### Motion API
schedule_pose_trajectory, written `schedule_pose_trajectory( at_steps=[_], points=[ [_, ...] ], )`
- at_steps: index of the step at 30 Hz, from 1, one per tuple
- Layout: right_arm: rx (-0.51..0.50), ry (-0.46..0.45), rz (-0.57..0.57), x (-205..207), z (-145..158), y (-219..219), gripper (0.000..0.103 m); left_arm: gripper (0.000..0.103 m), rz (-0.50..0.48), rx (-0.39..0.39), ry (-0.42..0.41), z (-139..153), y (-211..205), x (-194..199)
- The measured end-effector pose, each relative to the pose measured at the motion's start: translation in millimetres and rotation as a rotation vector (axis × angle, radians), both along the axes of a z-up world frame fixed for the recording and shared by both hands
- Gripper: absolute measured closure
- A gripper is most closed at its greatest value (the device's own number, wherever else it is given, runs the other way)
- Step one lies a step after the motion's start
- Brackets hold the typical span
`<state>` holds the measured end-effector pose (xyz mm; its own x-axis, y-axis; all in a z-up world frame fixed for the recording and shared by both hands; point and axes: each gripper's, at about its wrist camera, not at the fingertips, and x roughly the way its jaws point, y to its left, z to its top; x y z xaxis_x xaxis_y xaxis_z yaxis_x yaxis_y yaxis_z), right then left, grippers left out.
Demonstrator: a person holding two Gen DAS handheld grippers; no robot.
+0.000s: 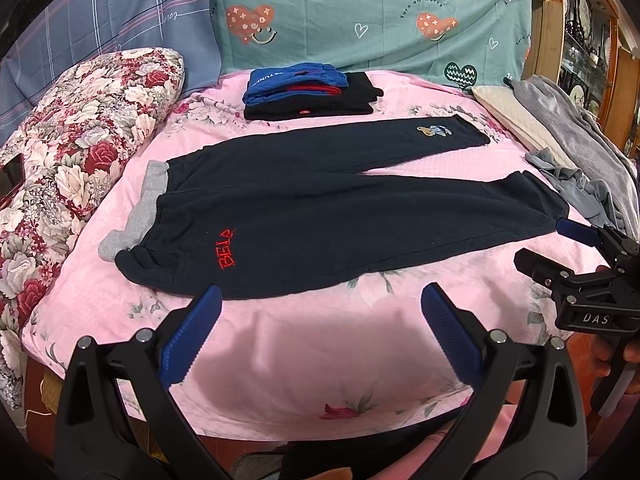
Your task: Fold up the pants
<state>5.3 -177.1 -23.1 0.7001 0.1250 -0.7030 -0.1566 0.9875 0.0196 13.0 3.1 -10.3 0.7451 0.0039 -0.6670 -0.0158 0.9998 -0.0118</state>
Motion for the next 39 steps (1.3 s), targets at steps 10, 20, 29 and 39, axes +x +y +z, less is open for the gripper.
schedule_pose_trajectory(
  at_steps=[10,20,29,39],
  points=[
    [-0.001,0.023,0.007,7,-6,1,0.001,0.002,0.000,-0.006,0.017,-4,2,7],
    [0.036,0.036,0.056,17,-9,5,0.001,0.002,-0.001,-0.013,0.042,-11,7,20],
    [0.040,-0.041,0.238,37,14,20,0.001,0.002,0.024,-0.012,0.055,-15,63,40],
    [-0.063,0.046,0.474,134,35,57,0.011,0.002,0.071,0.017,0.019,26,182,100]
  ],
)
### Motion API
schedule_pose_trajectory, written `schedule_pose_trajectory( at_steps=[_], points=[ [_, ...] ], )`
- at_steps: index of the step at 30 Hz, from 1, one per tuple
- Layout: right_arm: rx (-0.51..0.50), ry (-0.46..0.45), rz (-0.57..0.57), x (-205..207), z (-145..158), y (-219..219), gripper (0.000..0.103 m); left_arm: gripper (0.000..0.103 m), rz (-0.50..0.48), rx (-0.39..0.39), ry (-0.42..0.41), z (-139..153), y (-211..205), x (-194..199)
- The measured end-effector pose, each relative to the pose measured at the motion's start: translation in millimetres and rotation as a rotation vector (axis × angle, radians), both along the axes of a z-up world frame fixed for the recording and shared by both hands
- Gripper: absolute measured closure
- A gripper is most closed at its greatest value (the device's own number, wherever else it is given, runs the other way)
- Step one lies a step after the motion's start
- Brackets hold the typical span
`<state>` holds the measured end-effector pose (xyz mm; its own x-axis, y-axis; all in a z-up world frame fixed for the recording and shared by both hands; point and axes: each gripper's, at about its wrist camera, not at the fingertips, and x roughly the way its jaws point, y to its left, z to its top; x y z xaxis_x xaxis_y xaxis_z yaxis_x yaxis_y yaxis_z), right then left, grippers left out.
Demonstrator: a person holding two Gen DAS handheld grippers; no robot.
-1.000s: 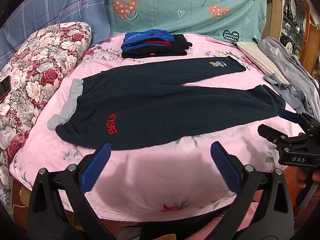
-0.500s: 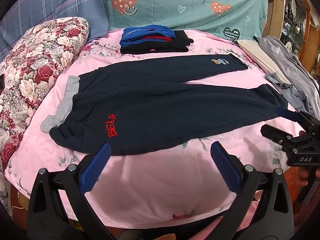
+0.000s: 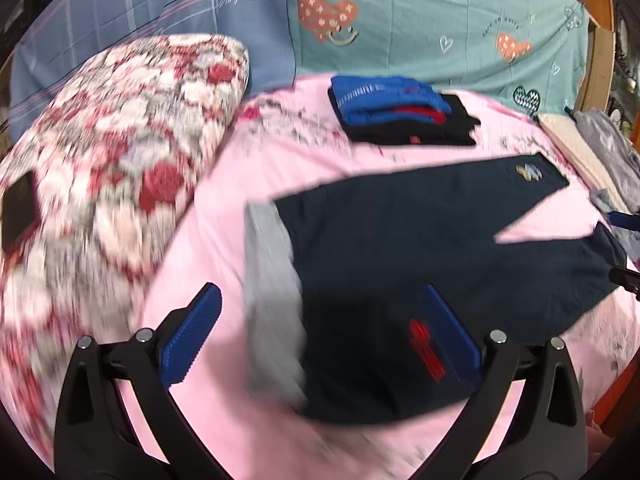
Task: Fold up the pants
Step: 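Grasp the grey cuffs with the left tool while the right tool grasps the waistband end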
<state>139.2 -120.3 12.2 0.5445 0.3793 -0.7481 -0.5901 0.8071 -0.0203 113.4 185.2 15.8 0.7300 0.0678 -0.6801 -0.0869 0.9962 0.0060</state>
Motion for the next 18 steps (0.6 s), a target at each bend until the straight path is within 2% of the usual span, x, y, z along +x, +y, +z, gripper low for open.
schedule_pose_trajectory(
  at_steps=[4,6,7,8,11,14,18],
  points=[
    [-0.084,0.028,0.162,63,-4,29,0.029,0.003,-0.106,-0.012,0.064,5,29,62],
    [-0.117,0.053,0.227,94,-10,45,0.041,0.010,-0.162,-0.012,0.106,3,37,92],
    [-0.133,0.076,0.263,115,-14,54,0.046,0.018,-0.185,-0.014,0.129,0,39,105],
    [-0.139,0.098,0.284,135,-19,63,0.048,0.027,-0.223,-0.022,0.163,-4,41,123],
    [-0.163,0.147,0.344,184,-37,85,0.053,0.040,-0.328,-0.038,0.249,-19,47,165],
    [-0.191,0.192,0.414,220,-55,100,0.053,0.045,-0.387,-0.040,0.322,-35,52,195],
    [-0.210,0.222,0.498,255,-72,108,0.053,0.045,-0.455,-0.051,0.388,-53,59,222]
  ],
)
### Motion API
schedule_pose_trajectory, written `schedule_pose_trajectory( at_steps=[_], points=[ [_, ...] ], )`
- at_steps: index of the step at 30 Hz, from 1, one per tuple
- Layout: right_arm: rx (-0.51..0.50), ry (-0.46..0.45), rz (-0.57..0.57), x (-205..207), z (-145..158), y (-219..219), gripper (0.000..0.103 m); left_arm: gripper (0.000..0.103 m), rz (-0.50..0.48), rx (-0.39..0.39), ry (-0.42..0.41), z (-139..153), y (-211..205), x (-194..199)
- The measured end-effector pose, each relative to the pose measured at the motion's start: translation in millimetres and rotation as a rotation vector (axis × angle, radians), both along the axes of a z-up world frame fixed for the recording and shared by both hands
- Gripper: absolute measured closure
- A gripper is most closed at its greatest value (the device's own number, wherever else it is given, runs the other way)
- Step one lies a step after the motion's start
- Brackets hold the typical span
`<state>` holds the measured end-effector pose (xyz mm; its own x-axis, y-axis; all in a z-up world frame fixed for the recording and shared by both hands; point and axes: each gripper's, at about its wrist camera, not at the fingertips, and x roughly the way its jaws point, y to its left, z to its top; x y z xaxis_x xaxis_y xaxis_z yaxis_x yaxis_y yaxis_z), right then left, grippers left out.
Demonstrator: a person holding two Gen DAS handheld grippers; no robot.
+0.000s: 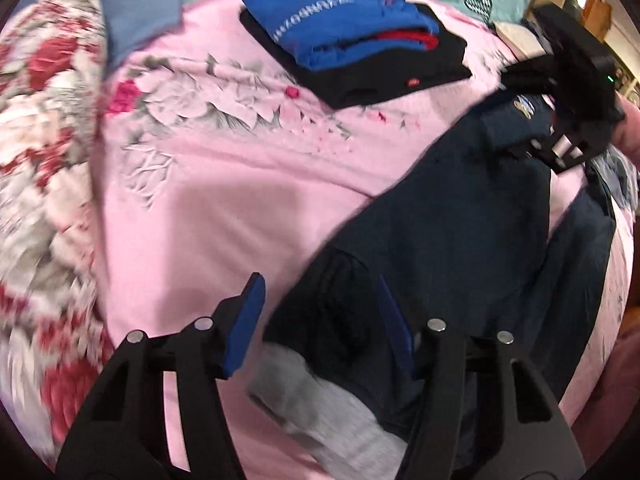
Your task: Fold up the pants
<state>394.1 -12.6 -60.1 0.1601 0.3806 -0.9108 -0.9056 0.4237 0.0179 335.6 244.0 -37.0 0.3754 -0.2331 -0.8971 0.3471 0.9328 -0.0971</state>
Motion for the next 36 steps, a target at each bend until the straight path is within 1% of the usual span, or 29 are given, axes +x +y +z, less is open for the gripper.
schedule_pose_trajectory(
  at_steps=[1,4,5,6,7,8,9,10,12,13,15,17,18,19,21,22,23,24,25,26,28,29,30,32,34,36],
  points=[
    [-0.011,0.003,0.013,5,-4,1,0.053,0.045,-0.016,-0.012,0.024,-4,1,7],
    [-0.041,0.052,0.061,12,-15,3,0.053,0.045,-0.065,-0.025,0.079,-15,2,16],
    [-0.055,0.056,0.079,10,-19,5,0.053,0.045,-0.083,-0.021,0.094,-18,0,18],
    [-0.060,0.040,0.102,6,-21,6,0.053,0.045,-0.097,-0.018,0.104,-20,-2,18],
    [-0.060,0.039,0.107,5,-21,6,0.062,0.045,-0.110,-0.015,0.117,-23,-3,19],
    [-0.049,0.056,0.107,4,-19,6,0.080,0.049,-0.125,-0.009,0.131,-26,-6,21],
    [-0.045,0.063,0.108,3,-19,6,0.085,0.054,-0.139,-0.009,0.143,-29,-9,21],
    [-0.048,0.053,0.114,-2,-17,6,0.095,0.056,-0.153,-0.004,0.137,-30,-11,21],
    [-0.064,0.020,0.126,-11,-14,6,0.098,0.070,-0.160,-0.019,0.140,-30,-14,22],
    [-0.061,0.002,0.122,-17,-8,4,0.098,0.078,-0.160,-0.044,0.151,-29,-13,20],
    [-0.033,-0.036,0.099,-29,10,-3,0.098,0.081,-0.152,-0.046,0.123,-25,-15,15],
    [-0.004,-0.079,0.085,-47,33,-11,0.099,0.083,-0.158,-0.024,0.065,-13,-20,1],
    [0.005,-0.098,0.082,-56,44,-14,0.099,0.083,-0.160,-0.017,0.033,-5,-23,-6],
    [0.015,-0.128,0.084,-71,58,-18,0.099,0.084,-0.163,-0.013,-0.011,10,-27,-19],
    [0.022,-0.188,0.101,-104,81,-25,0.099,0.084,-0.174,-0.009,-0.070,32,-30,-40],
    [0.021,-0.222,0.118,-129,92,-29,0.099,0.084,-0.186,0.005,-0.116,48,-38,-61],
    [0.019,-0.248,0.135,-147,98,-31,0.099,0.084,-0.201,0.016,-0.146,58,-44,-78],
    [0.016,-0.275,0.156,-176,104,-34,0.099,0.084,-0.210,0.026,-0.164,65,-48,-90],
    [0.013,-0.288,0.170,-192,104,-33,0.099,0.084,-0.226,0.044,-0.190,73,-57,-115],
    [0.011,-0.300,0.184,-211,105,-32,0.099,0.084,-0.235,0.055,-0.200,77,-58,-129],
    [0.013,-0.316,0.205,-253,96,-34,0.099,0.085,-0.255,0.078,-0.222,79,-70,-171],
    [0.012,-0.324,0.207,-265,88,-34,0.099,0.088,-0.261,0.073,-0.223,76,-74,-183],
    [0.011,-0.327,0.205,-281,74,-35,0.099,0.091,-0.265,0.064,-0.218,72,-75,-195],
    [0.011,-0.298,0.198,-298,52,-34,0.099,0.092,-0.255,0.046,-0.200,55,-80,-219],
    [0.020,-0.255,0.182,-308,25,-35,0.099,0.092,-0.239,0.045,-0.170,27,-83,-237],
    [-0.001,-0.260,0.168,-316,2,-34,0.099,0.093,-0.215,0.037,-0.138,4,-84,-244]
  ],
)
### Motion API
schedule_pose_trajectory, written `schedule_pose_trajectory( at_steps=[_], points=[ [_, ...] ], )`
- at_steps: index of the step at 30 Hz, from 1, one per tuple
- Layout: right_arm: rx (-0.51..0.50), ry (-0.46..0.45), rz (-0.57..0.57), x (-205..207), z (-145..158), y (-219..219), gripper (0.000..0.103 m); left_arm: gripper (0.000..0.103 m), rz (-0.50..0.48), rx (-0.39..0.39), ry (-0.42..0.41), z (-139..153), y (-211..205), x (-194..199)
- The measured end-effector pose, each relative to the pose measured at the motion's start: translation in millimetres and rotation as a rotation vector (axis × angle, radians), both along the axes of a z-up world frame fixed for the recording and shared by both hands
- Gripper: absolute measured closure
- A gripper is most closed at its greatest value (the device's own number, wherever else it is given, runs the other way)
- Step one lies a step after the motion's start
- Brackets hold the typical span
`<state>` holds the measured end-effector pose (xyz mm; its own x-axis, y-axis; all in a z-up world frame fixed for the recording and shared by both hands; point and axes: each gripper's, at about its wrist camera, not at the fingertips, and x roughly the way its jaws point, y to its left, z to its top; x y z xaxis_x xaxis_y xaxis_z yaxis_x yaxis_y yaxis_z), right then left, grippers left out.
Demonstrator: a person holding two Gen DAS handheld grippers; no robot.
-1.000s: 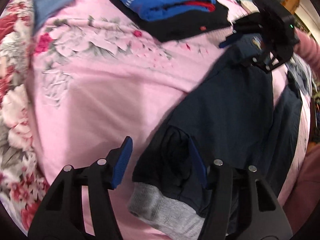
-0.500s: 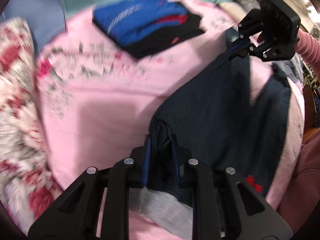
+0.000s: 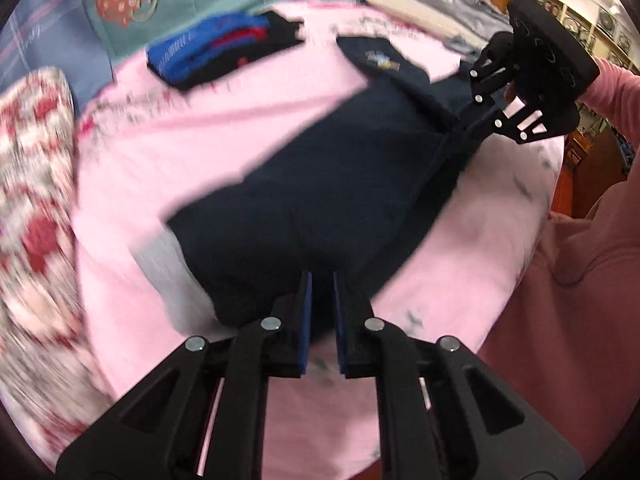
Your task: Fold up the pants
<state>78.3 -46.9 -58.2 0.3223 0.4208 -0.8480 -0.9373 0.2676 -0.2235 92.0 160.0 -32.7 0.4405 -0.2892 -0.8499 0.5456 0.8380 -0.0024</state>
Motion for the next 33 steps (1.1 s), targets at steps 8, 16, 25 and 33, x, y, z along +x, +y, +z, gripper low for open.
schedule_pose_trajectory(
  at_steps=[8,16,25,33],
  points=[
    [0.138,-0.011,-0.024,-5,39,7,0.062,0.081,0.099,-0.058,-0.060,5,14,-20],
    [0.297,-0.021,0.049,6,39,99,0.062,0.051,0.469,-0.354,0.049,5,100,41],
    [0.185,-0.051,0.075,22,14,148,0.092,0.070,0.509,-0.605,0.231,-33,124,67],
    [0.234,-0.102,0.143,-14,42,135,0.092,0.077,0.465,-0.605,0.052,16,117,18]
  ],
)
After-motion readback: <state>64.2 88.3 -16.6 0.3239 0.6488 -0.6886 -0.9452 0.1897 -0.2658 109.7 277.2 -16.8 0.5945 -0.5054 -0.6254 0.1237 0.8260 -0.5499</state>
